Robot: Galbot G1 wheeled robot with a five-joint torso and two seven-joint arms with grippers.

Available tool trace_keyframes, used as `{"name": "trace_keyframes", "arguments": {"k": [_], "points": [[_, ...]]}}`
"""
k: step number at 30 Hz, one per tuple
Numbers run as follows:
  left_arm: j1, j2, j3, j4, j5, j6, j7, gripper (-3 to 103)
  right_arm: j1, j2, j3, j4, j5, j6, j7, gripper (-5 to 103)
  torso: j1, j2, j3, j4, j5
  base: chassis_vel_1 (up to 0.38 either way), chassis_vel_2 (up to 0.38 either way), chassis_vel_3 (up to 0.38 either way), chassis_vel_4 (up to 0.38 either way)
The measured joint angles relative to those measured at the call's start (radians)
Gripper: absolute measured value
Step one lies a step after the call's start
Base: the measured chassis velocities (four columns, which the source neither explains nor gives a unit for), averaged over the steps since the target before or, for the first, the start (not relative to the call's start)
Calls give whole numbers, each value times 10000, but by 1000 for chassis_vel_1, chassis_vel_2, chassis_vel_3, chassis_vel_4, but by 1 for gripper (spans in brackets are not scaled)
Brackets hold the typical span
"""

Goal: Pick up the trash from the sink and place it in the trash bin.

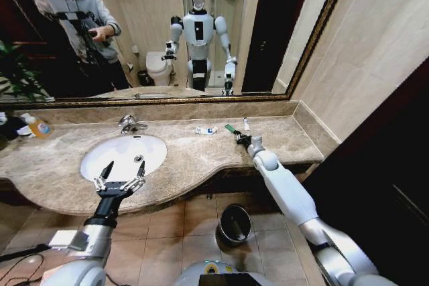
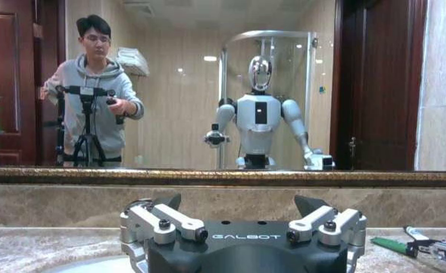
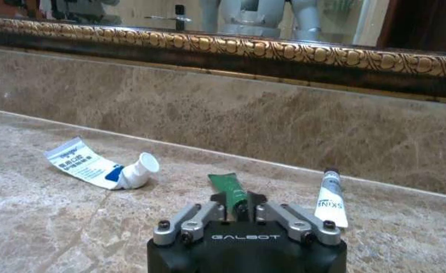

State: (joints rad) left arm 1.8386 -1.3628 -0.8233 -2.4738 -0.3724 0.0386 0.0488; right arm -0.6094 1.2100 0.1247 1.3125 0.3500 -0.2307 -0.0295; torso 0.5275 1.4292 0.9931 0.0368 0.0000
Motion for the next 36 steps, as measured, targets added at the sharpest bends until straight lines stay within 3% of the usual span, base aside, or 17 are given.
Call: {"name": "trace_keyframes", "arguments": {"k": [1,5,7,10,11,12,14,16,19,22,24,36], "points": [[0,0,0,0,0,0,0,100,0,0,0,0,0,0,0,16,0,0,0,0,0,0,0,0,0],[0,0,0,0,0,0,0,100,215,116,-75,-376,-86,46,-6,37,0,0,0,0,0,0,0,0,0],[0,0,0,0,0,0,0,100,257,136,-82,-447,-101,54,-9,37,0,0,0,0,0,0,0,0,0],[0,0,0,0,0,0,0,100,312,164,-83,-634,-190,79,-25,54,0,0,0,0,0,0,0,0,0],[0,0,0,0,0,0,0,100,322,180,-84,-683,-213,89,-28,54,0,0,0,-1,0,0,0,0,0],[0,0,0,0,0,1,0,100,344,219,-94,-779,-274,104,-33,65,0,0,0,-1,0,0,0,0,0],[0,0,0,0,0,0,0,100,352,247,-98,-833,-323,114,-35,65,0,0,0,-1,0,0,0,0,0],[0,0,0,0,0,0,0,100,366,317,-106,-953,-418,143,-42,79,0,0,0,0,0,0,0,0,0],[0,0,0,0,0,0,0,100,372,358,-112,-1003,-465,220,-41,78,0,0,0,0,0,0,0,0,0],[0,0,0,0,0,0,0,100,376,367,-151,-1051,-511,354,-24,70,0,0,0,0,0,0,0,0,0],[0,0,0,0,0,0,0,100,393,348,-177,-1087,-523,381,-31,58,0,0,0,0,0,0,0,0,0],[0,0,0,0,0,0,0,100,439,330,-120,-1256,-425,524,-193,30,0,0,0,0,0,0,0,0,0]]}}
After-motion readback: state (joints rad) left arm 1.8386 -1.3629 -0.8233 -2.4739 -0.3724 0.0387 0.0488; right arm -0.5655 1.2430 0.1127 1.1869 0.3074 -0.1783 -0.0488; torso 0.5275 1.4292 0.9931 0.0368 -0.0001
